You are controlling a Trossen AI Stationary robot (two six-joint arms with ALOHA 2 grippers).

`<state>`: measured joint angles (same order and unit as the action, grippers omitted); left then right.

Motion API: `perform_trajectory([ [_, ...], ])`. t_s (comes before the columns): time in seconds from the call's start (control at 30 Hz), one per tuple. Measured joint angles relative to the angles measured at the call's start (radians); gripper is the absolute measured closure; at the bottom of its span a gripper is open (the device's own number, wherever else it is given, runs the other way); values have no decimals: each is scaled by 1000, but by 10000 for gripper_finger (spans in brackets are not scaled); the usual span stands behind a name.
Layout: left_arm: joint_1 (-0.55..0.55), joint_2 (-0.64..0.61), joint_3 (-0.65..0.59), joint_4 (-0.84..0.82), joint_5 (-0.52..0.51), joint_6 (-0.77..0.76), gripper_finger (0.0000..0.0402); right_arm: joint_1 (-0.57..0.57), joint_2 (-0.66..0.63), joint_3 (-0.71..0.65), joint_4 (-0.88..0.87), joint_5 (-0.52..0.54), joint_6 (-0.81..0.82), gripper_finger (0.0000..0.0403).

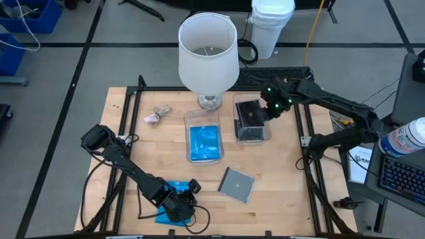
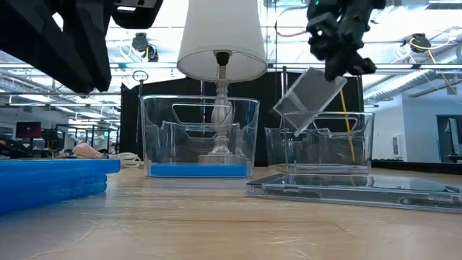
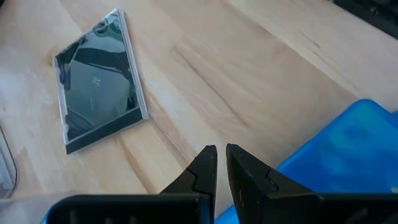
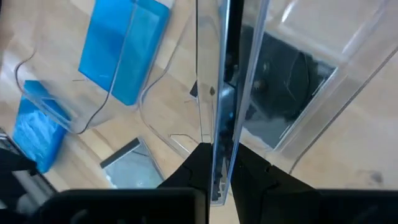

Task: Pick & place jewel cases by type
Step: Put the black cd case into the right transparent bin

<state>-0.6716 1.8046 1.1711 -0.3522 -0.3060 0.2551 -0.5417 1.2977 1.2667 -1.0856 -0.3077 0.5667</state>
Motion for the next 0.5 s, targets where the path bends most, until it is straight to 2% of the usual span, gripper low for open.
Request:
perform_trajectory([
  [0.17,0,0,0,-17,-3,9,357,-37,69,0,-3,-83,16,374],
  [0.5,0,0,0,-1,-10,-2,357,-41,191,0,-15,-116,24,373],
])
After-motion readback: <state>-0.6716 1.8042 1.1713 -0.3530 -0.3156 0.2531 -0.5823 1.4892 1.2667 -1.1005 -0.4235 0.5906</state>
